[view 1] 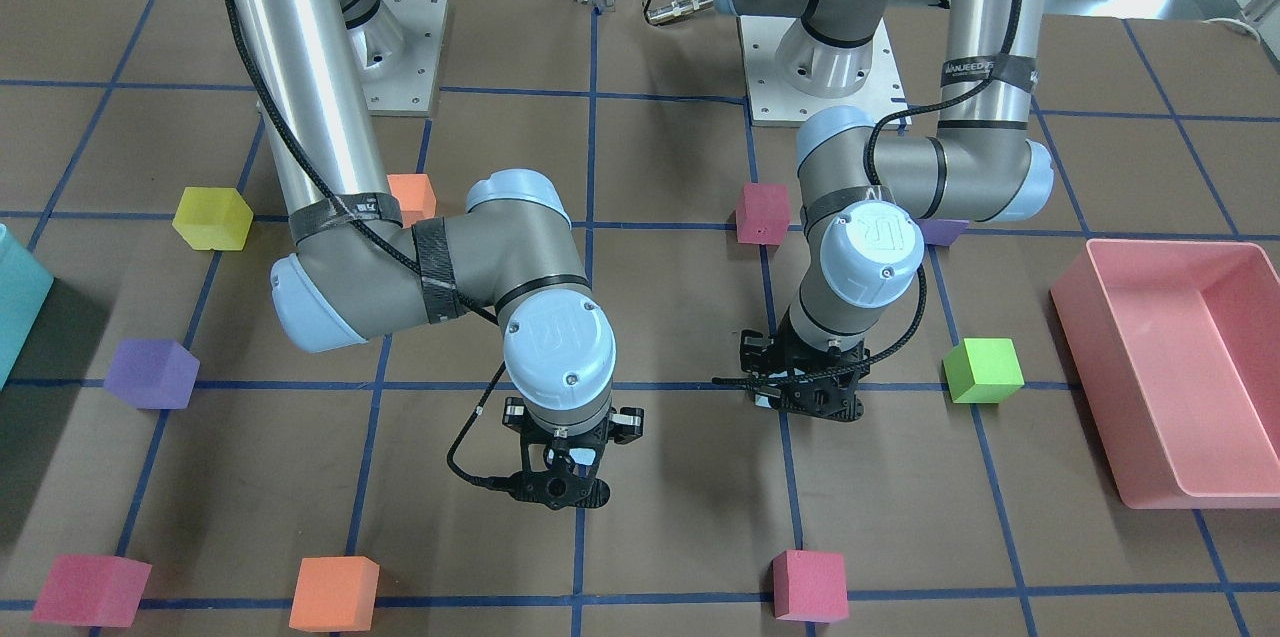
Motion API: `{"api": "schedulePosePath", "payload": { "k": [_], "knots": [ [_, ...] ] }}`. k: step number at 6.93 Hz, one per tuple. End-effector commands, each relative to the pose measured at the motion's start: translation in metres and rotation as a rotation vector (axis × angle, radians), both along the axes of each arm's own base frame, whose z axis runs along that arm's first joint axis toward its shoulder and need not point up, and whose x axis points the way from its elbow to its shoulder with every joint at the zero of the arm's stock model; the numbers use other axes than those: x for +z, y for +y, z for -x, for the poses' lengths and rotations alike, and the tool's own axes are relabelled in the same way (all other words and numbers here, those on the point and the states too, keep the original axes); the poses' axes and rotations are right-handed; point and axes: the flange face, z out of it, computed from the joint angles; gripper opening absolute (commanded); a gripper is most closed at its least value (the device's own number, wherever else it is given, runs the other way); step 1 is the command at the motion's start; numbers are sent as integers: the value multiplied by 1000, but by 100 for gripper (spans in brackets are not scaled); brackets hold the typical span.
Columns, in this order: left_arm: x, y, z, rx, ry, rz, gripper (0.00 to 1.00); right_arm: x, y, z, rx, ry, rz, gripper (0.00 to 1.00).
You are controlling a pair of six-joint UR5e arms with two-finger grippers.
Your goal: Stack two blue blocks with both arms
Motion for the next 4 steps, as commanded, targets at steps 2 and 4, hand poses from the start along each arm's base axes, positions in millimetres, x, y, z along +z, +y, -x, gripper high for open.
{"api": "schedulePosePath", "payload": {
  "k": [2,4],
  "knots": [
    [65,-23,1,28,6,-8,46,-5,4,1,12,5,-9,100],
    [91,-26,11,131,25,13,46,2,2,2,9,1,-1,100]
  ]
}}
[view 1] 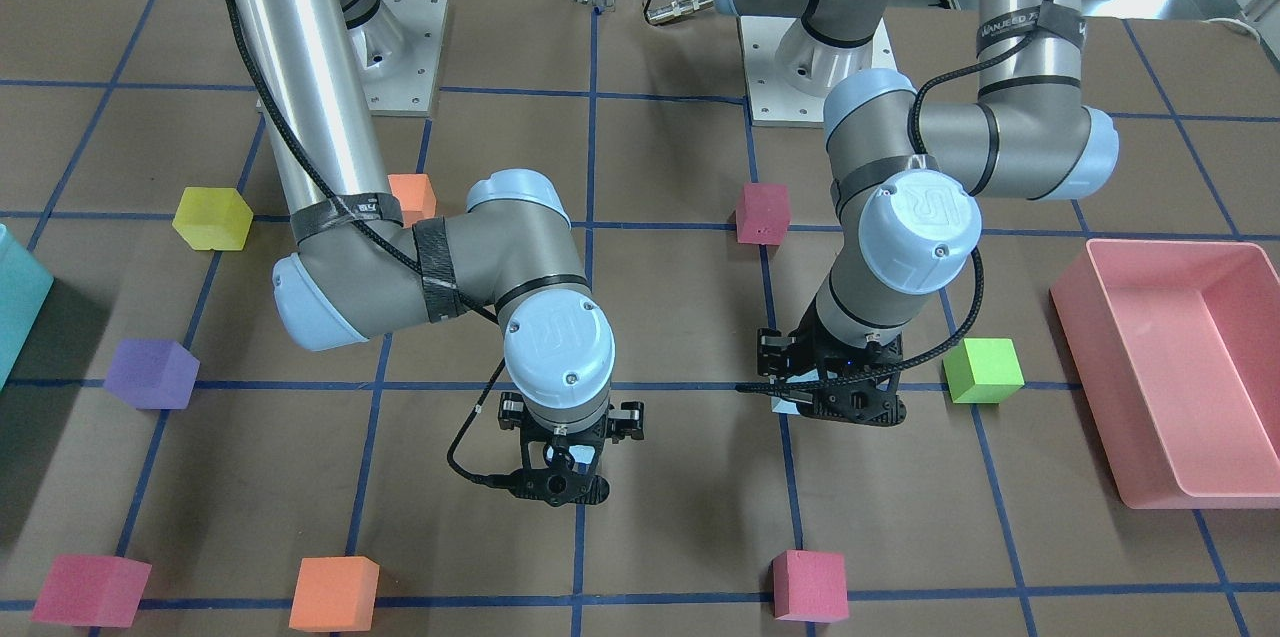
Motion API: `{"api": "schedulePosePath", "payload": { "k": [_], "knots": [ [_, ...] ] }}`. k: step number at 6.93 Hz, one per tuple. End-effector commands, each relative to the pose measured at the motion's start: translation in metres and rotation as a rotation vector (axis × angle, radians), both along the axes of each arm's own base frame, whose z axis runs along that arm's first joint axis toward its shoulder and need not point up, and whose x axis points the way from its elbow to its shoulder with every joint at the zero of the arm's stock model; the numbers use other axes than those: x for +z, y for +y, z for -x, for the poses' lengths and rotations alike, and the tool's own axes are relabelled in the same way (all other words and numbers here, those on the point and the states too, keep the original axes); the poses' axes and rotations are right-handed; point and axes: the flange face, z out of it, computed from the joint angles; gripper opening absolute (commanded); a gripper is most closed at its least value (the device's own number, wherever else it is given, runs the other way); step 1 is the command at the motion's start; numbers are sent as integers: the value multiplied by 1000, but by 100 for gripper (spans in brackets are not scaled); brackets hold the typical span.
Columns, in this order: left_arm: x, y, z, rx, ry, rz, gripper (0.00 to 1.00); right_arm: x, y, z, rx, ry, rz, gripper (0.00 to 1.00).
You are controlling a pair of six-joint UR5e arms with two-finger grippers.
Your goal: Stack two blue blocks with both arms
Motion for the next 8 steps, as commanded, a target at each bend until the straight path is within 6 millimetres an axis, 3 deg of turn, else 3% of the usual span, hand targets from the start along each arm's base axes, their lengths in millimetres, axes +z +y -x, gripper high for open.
{"api": "schedulePosePath", "payload": {
  "k": [1,2,3,4,5,6,7,8],
  "knots": [
    [22,0,16,58,64,19,46,11,-2,3,-6,-7,11,100],
    [24,2,22,49,72,21,46,38,-4,15,-18,-14,38,100],
    [26,1,31,76,75,25,47,64,-10,41,-32,-16,66,100],
    [28,-5,53,85,69,34,47,91,-20,92,-40,-19,52,100],
    [37,-7,96,91,70,30,47,127,-18,143,-13,-21,47,100],
    [36,-20,129,63,53,28,47,175,-1,183,-58,-16,37,100],
    [26,-30,173,42,35,40,47,221,23,208,-96,-5,41,100],
    [25,-41,214,35,46,64,48,237,42,216,-101,-5,6,100]
  ]
}}
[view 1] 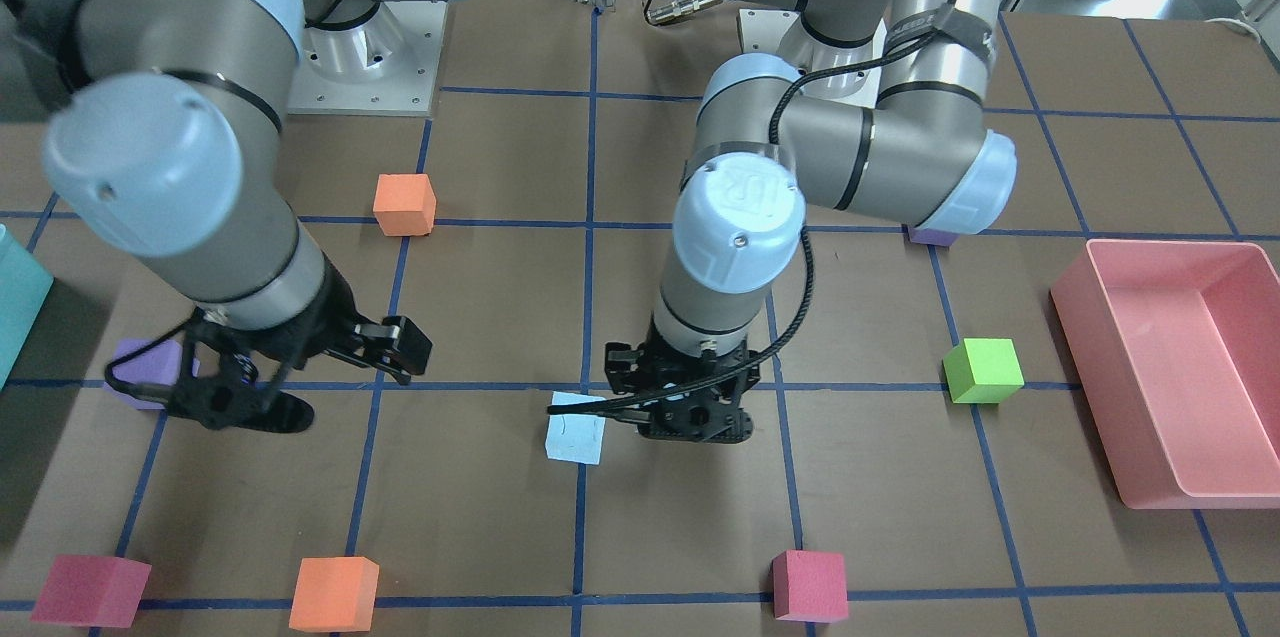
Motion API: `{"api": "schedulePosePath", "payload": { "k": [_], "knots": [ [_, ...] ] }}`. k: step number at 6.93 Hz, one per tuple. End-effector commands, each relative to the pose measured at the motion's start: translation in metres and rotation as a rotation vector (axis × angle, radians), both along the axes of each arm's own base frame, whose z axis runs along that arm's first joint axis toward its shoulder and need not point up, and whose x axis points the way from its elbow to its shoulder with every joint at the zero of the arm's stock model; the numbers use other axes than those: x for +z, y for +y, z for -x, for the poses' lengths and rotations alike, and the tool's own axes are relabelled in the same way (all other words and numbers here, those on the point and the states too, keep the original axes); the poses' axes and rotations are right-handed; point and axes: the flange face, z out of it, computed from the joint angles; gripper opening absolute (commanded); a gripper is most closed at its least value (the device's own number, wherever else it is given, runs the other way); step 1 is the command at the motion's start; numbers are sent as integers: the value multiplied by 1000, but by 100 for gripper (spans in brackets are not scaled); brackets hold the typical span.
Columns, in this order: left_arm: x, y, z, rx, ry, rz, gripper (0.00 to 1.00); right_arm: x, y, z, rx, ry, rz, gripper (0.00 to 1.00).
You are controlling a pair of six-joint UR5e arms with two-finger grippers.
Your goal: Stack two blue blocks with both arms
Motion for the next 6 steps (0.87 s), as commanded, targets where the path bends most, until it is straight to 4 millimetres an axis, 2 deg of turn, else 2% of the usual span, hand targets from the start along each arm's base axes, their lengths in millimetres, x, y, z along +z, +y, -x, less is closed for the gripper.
{"api": "schedulePosePath", "payload": {
  "k": [1,2,3,4,6],
  "knots": [
    [-15,-16,76,-25,-2,8,48,53,49,19,-14,6,0,100],
    [-23,-5,106,-26,-16,3,48,44,68,19,-2,1,-12,100],
    [-25,-3,104,-37,-76,3,48,49,93,17,5,1,2,100],
    [-30,1,102,-39,-97,-40,48,40,103,17,5,0,-19,100],
    [-31,3,102,-35,-99,-54,51,43,102,22,32,2,-12,100]
  ]
}}
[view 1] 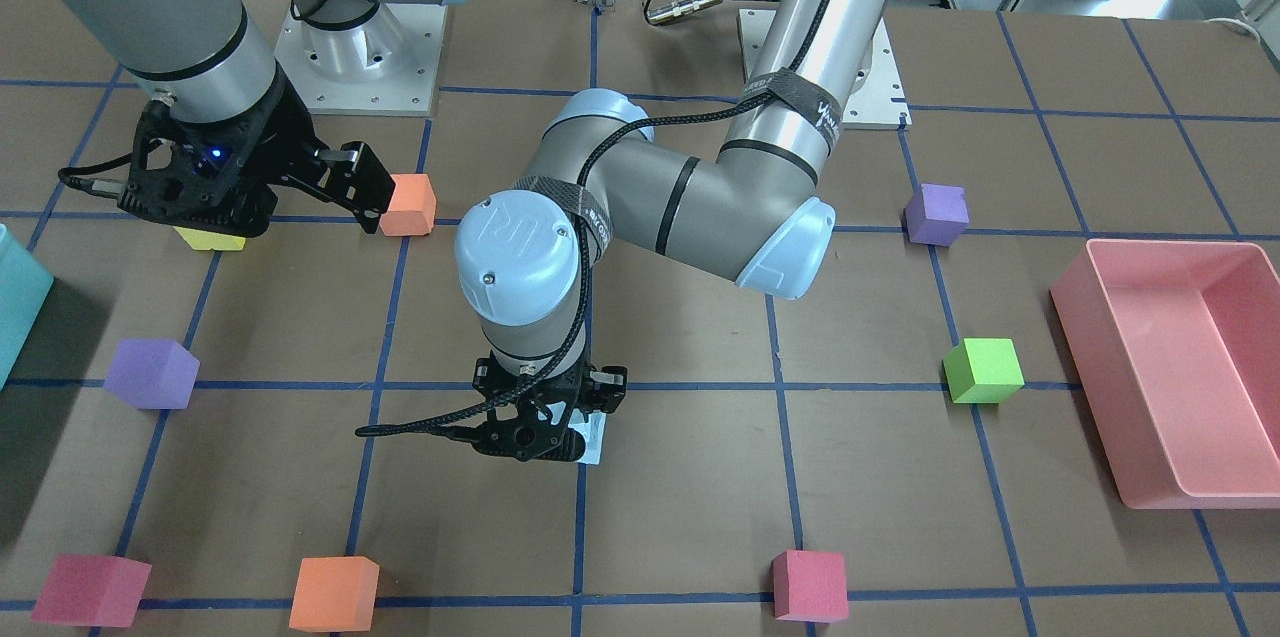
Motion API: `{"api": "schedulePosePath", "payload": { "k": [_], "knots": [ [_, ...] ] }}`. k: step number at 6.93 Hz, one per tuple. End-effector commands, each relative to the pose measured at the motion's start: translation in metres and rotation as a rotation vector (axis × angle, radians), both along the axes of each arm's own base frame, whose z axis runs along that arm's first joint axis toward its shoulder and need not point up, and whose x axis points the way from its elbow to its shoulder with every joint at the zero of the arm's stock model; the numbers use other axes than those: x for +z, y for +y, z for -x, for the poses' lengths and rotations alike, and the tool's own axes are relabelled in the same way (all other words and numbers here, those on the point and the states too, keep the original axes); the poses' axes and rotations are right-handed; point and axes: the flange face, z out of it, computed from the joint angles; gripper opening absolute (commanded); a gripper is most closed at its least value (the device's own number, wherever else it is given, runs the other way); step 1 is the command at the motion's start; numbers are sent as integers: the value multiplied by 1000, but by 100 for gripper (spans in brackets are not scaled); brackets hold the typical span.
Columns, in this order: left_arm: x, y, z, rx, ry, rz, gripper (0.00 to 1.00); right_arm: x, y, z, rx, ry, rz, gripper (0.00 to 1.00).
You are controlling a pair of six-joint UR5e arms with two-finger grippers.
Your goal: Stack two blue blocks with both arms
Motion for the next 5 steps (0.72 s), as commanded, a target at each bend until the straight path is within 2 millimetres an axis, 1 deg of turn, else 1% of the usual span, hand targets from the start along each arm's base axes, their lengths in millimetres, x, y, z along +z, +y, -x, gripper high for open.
{"api": "schedulePosePath", "payload": {
  "k": [1,2,3,5],
  "knots": [
    [-4,1,0,1,-9,-12,51,1,2,3,83,11,4,100],
    [-10,1,-1,-1,-14,-19,51,3,4,6,88,32,7,100],
    [-7,1,0,1,-13,-13,51,2,4,8,90,52,5,100],
    [-12,3,-1,-4,-14,-20,51,3,5,8,84,52,8,100]
  ]
}}
